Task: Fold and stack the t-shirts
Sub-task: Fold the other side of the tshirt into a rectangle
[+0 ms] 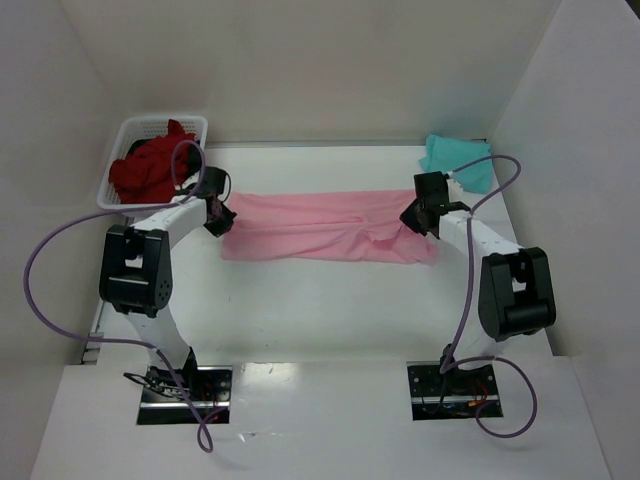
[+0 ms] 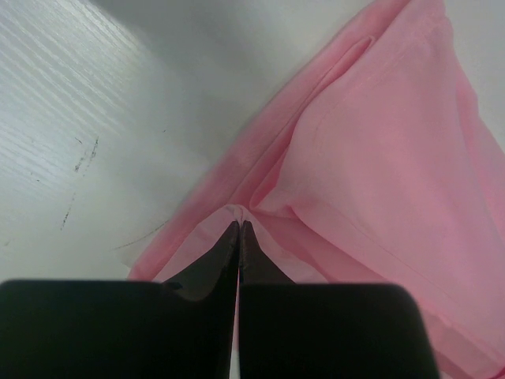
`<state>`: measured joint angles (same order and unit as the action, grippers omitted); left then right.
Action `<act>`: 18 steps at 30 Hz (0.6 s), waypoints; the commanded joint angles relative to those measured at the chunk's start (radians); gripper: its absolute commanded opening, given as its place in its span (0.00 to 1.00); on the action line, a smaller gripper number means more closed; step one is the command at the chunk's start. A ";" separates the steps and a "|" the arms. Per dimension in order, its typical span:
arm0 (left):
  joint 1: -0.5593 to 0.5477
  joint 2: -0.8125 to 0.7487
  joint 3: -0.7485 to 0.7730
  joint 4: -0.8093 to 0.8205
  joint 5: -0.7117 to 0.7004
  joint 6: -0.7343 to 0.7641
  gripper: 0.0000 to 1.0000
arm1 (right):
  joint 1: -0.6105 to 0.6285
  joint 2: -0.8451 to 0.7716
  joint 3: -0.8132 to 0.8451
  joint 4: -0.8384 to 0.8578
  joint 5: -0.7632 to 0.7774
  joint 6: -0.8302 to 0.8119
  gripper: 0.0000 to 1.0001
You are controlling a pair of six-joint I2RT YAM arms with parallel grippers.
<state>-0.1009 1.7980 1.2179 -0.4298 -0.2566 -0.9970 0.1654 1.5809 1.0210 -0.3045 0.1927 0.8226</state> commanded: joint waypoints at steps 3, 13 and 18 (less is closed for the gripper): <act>0.006 0.021 0.034 0.016 -0.009 0.014 0.00 | -0.012 0.041 0.037 0.087 0.002 -0.028 0.11; 0.034 0.032 0.087 0.006 -0.048 0.023 0.00 | -0.041 0.053 0.090 0.096 0.011 -0.059 0.11; 0.047 0.032 0.089 0.016 -0.050 0.023 0.00 | -0.041 0.062 0.099 0.096 0.011 -0.068 0.12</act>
<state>-0.0740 1.8160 1.2769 -0.4307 -0.2599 -0.9939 0.1368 1.6295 1.0744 -0.2539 0.1747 0.7817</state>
